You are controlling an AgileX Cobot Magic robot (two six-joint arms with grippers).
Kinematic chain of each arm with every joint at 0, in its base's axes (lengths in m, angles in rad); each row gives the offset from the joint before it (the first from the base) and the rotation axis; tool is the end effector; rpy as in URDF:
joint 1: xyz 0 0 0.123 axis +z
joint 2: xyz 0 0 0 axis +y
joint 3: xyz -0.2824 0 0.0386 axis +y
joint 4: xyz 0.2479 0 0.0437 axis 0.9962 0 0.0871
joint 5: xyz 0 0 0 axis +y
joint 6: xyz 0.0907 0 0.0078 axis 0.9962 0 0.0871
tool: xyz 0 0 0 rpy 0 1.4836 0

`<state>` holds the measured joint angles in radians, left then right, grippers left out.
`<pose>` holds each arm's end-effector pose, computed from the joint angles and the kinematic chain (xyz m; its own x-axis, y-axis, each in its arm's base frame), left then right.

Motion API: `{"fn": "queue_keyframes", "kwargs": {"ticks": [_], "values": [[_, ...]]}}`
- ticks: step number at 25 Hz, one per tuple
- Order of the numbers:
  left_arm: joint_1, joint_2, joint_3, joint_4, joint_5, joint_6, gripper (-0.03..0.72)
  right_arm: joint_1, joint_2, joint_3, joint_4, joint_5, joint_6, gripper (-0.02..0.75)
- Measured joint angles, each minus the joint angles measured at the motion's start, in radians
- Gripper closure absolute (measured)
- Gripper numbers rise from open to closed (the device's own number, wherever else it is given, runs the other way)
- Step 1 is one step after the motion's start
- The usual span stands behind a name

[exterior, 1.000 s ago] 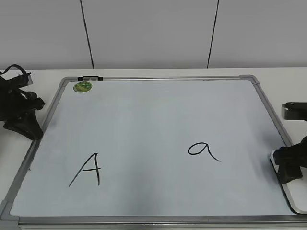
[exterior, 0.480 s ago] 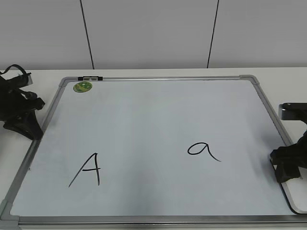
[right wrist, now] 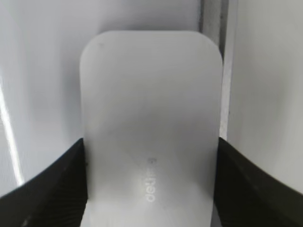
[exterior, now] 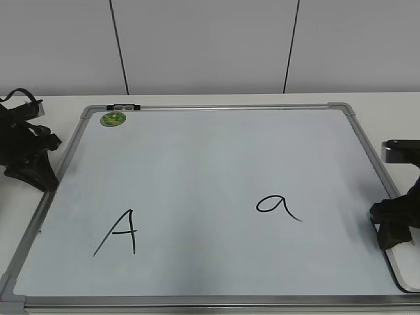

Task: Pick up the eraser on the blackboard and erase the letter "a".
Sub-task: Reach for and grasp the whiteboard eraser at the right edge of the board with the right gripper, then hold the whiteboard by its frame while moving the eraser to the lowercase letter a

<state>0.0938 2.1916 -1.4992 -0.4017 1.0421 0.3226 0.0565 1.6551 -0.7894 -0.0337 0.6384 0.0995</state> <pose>0.4119 0.0079 0.1200 -0.9999 0.0112 0.0019 0.0099 0.9405 -0.3397 0.2697 0.0134 0.1507 -0.9878 0.0166 -0.1546 0.0182 0.9998 -0.0087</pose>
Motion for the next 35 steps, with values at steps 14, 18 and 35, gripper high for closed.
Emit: {"fn": "queue_keyframes", "kwargs": {"ticks": [14,18,35], "values": [[0.001,0.000,0.000,0.000,0.000,0.000,0.654,0.000,0.002,-0.125,0.015,0.144,-0.041,0.213],[0.001,0.000,0.000,0.000,0.000,0.000,0.654,0.000,0.002,-0.185,0.103,0.180,-0.147,0.213],[0.001,0.000,0.000,0.000,0.002,0.000,0.654,0.210,0.204,-0.476,0.129,0.283,-0.222,0.213]]}}
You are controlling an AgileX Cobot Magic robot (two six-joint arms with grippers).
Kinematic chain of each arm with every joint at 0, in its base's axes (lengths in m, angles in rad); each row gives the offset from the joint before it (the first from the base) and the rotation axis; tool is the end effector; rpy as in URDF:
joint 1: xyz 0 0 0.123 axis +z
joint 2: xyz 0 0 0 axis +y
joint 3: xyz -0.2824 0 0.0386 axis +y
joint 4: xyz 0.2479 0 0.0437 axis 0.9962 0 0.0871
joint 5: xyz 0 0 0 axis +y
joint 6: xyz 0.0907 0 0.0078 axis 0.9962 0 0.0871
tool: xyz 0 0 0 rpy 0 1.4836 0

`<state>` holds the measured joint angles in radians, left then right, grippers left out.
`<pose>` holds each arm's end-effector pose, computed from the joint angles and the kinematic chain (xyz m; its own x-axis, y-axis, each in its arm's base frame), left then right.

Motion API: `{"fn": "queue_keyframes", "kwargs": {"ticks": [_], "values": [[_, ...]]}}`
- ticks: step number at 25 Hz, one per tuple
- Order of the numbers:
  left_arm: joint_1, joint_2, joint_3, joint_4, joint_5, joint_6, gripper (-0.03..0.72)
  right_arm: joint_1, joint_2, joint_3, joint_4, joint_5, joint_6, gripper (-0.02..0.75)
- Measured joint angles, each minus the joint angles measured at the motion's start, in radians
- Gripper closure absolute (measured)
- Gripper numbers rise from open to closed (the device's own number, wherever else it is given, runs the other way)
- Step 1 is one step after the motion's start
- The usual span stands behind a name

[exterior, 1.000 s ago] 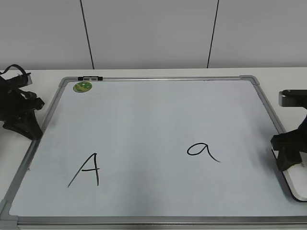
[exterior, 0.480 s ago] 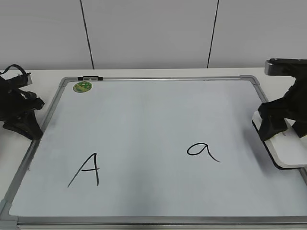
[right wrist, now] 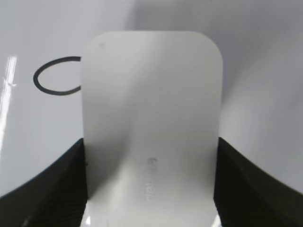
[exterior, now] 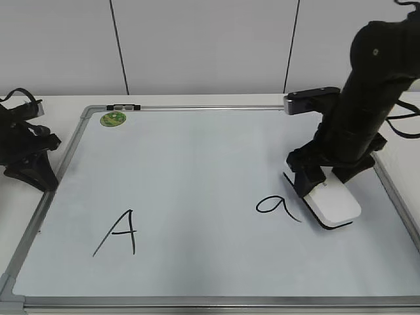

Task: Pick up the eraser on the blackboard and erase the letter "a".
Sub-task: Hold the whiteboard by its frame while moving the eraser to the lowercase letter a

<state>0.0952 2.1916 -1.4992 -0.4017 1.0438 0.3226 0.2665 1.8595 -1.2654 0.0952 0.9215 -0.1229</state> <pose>0.4118 0.0084 0.1200 -0.9999 0.0103 0.0034 0.0085 0.9403 -0.3402 0.3457 0.1015 0.1903 -0.9348 -0.3226 -0.1487 -0.3348 0.9400 0.0654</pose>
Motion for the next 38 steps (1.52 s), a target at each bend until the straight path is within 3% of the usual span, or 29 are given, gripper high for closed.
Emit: {"fn": "queue_keyframes", "kwargs": {"ticks": [9,21,38], "values": [[0.000,0.000,0.000,-0.002,0.000,0.000,0.653,0.055,0.146,-0.117,-0.080,0.004,-0.001,0.213],[0.002,0.000,0.000,-0.002,0.000,0.000,0.653,0.079,0.186,-0.133,-0.106,-0.002,-0.001,0.213],[0.006,0.000,0.000,-0.002,0.000,0.000,0.653,0.277,0.195,-0.140,-0.081,0.010,-0.015,0.213]]}}
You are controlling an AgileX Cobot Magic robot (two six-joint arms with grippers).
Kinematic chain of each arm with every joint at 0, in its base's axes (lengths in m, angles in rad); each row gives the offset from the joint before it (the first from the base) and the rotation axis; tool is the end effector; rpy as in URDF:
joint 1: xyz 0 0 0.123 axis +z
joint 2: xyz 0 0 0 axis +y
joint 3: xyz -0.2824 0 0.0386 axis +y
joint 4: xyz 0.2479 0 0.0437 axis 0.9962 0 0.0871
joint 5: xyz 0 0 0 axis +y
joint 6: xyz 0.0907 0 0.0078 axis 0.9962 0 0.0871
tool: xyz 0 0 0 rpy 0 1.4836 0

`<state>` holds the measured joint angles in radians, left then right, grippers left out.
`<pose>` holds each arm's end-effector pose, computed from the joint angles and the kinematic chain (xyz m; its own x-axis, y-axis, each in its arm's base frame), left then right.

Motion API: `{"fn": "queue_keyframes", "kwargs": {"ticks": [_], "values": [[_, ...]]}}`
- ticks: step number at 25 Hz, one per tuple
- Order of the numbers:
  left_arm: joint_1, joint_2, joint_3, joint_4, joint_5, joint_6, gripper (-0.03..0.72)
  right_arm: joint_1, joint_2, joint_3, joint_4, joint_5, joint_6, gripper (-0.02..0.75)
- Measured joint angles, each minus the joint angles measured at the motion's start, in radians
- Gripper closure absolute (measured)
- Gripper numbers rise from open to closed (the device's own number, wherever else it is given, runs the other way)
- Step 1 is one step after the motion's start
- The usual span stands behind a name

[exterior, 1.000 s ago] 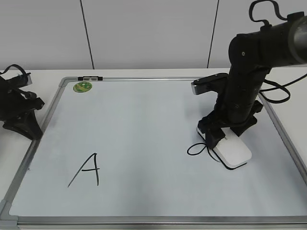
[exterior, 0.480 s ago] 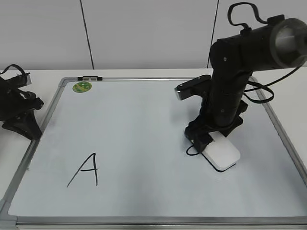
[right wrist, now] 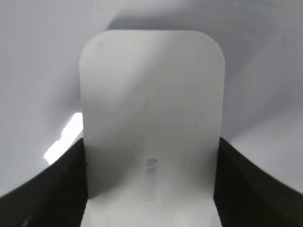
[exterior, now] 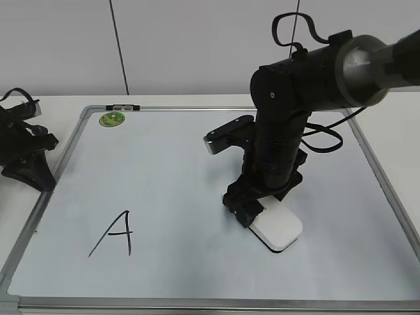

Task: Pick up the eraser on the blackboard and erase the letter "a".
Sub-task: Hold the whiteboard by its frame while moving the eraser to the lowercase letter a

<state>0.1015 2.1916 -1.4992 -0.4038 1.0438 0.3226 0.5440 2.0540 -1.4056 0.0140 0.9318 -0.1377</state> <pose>0.4118 0.0108 0.1201 -1.0000 0.0028 0.0032 0.0015 0.9398 -0.3418 0.3386 0.2060 0.1495 -0.7791 -0.6220 -0.0786 -0.6240 0.7814 0.0011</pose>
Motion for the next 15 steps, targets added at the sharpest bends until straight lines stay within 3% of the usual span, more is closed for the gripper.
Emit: {"fn": "queue_keyframes", "kwargs": {"ticks": [15], "values": [[0.000,0.000,-0.002,0.000,-0.002,0.000,0.653,-0.045,0.000,0.000,-0.044,0.002,0.093,0.214]]}}
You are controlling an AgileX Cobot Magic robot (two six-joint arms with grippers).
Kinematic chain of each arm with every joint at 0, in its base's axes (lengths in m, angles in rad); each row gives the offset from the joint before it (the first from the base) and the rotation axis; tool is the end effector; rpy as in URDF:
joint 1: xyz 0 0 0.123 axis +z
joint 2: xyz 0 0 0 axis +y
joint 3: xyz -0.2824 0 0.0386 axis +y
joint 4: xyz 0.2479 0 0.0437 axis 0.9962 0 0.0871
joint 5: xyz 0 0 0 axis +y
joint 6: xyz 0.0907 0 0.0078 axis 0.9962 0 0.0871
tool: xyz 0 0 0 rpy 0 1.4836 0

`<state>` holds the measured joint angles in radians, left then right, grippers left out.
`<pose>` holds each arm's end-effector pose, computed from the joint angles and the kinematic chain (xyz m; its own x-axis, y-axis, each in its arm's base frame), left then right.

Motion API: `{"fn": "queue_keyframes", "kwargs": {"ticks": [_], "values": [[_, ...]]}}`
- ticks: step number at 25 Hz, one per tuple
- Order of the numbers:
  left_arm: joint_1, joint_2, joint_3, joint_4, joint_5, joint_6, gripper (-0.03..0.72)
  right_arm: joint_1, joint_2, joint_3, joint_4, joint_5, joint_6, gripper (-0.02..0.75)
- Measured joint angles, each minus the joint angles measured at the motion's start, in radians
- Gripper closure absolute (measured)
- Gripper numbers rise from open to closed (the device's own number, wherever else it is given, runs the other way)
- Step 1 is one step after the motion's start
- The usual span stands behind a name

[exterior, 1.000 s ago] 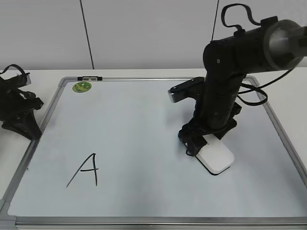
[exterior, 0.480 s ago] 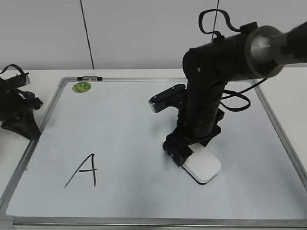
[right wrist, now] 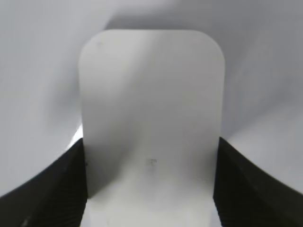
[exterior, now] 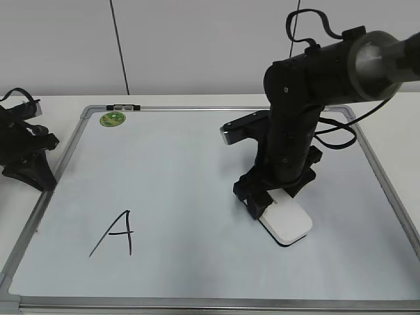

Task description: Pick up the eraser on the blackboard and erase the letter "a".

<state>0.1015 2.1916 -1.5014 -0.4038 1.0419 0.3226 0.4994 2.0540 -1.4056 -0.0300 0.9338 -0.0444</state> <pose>0.4124 0.0109 0.1206 -1.0000 0.0022 -0.0007 0.0023 0.9401 -0.3410 0.3488 0.1878 0.1495 -0.8440 -0.5312 -0.0743 -0.5307 0.8471 -0.0287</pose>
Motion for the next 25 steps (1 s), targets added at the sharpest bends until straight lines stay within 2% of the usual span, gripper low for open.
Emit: {"fn": "queue_keyframes", "kwargs": {"ticks": [13,19,25], "values": [[0.000,0.000,0.000,-0.006,0.000,0.000,0.653,-0.144,0.000,-0.012,-0.021,0.013,0.052,0.214],[0.000,0.000,0.000,-0.006,0.000,0.000,0.653,-0.169,0.000,-0.078,-0.079,0.118,0.055,0.214],[0.000,0.000,0.000,-0.006,-0.002,0.000,0.653,-0.227,-0.078,-0.096,-0.077,0.152,0.055,0.214]]}}
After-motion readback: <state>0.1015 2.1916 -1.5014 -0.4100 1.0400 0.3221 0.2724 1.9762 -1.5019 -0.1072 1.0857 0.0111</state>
